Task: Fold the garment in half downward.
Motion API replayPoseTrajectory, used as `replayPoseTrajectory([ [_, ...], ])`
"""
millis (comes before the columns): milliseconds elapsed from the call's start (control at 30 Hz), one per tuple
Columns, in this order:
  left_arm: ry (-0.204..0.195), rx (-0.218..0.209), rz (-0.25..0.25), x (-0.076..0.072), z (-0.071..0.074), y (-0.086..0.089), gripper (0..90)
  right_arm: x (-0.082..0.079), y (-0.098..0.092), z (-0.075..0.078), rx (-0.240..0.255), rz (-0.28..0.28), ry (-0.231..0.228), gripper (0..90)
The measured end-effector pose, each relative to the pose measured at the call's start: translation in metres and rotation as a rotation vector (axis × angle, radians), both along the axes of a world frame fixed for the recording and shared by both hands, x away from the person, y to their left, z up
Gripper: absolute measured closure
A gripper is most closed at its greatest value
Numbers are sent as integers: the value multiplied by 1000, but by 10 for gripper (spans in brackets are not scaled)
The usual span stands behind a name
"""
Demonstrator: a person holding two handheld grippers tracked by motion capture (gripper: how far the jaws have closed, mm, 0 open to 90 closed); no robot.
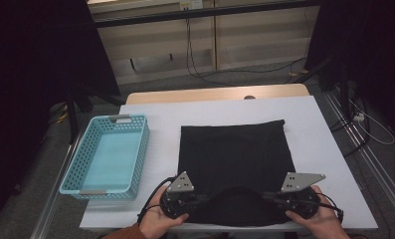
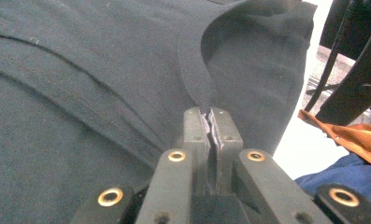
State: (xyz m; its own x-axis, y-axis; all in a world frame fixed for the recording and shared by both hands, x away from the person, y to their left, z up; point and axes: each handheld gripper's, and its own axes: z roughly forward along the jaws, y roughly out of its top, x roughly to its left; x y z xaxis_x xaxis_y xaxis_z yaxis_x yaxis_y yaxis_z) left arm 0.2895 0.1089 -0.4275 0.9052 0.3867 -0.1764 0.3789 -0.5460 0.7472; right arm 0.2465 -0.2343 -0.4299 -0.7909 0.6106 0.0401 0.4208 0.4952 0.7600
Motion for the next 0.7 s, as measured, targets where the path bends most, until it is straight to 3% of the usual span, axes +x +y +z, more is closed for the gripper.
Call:
replayPoseTrajectory([
  [700, 19, 14, -32, -17, -2, 1, 869, -21, 2, -1, -1, 19, 11, 880],
])
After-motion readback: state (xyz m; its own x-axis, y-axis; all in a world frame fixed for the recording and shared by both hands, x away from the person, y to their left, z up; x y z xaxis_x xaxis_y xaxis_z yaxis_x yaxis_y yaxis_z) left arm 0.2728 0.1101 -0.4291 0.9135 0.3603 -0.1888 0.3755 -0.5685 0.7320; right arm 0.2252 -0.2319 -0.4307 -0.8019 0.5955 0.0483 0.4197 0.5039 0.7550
